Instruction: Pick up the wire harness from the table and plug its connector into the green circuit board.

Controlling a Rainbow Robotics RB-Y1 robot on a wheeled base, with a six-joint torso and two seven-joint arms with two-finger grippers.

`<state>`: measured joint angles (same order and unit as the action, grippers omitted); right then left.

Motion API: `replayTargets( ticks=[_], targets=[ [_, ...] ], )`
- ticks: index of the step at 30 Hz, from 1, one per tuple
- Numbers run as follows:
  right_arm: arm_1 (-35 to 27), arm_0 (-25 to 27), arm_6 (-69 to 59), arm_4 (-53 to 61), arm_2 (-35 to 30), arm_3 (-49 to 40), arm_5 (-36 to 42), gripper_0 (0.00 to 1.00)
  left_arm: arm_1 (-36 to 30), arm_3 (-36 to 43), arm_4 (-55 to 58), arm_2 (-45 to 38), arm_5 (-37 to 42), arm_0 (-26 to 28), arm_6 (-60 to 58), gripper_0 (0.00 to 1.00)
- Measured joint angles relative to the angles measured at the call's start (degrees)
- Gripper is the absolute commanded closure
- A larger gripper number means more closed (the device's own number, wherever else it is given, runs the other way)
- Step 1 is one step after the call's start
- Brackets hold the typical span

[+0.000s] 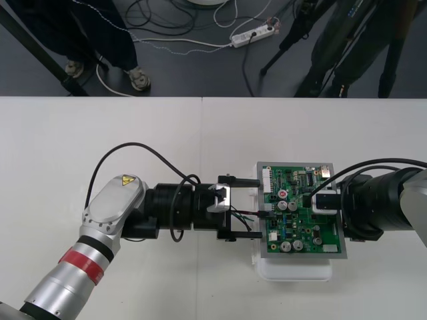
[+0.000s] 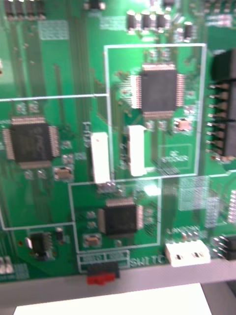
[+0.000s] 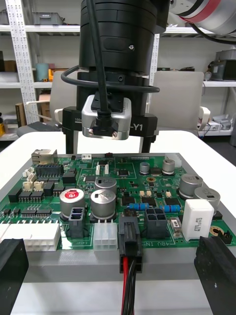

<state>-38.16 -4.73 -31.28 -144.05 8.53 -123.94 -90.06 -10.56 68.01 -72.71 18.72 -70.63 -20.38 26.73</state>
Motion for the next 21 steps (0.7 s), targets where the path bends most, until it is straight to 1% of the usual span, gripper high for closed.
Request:
replayTargets(
  ticks=[10,14,21],
  targets=[
    [0.0,-0.2,1.0,0.8,-1.8,1.5,0.0,0.0,-4.0,0.0,2.7,0.0,0.0,0.0,0.0,0.0],
    [-0.2,-0.2,4.0,4.1,-3.1,3.3,0.0,0.0,-6.6,0.2,5.4,0.1,0.0,0.0,0.0,0.0],
    [-1.8,-0.2,4.4,10.1,-6.5,4.0,0.0,0.0,-12.7,2.8,9.0,0.3,0.0,0.0,0.0,0.0]
  ],
)
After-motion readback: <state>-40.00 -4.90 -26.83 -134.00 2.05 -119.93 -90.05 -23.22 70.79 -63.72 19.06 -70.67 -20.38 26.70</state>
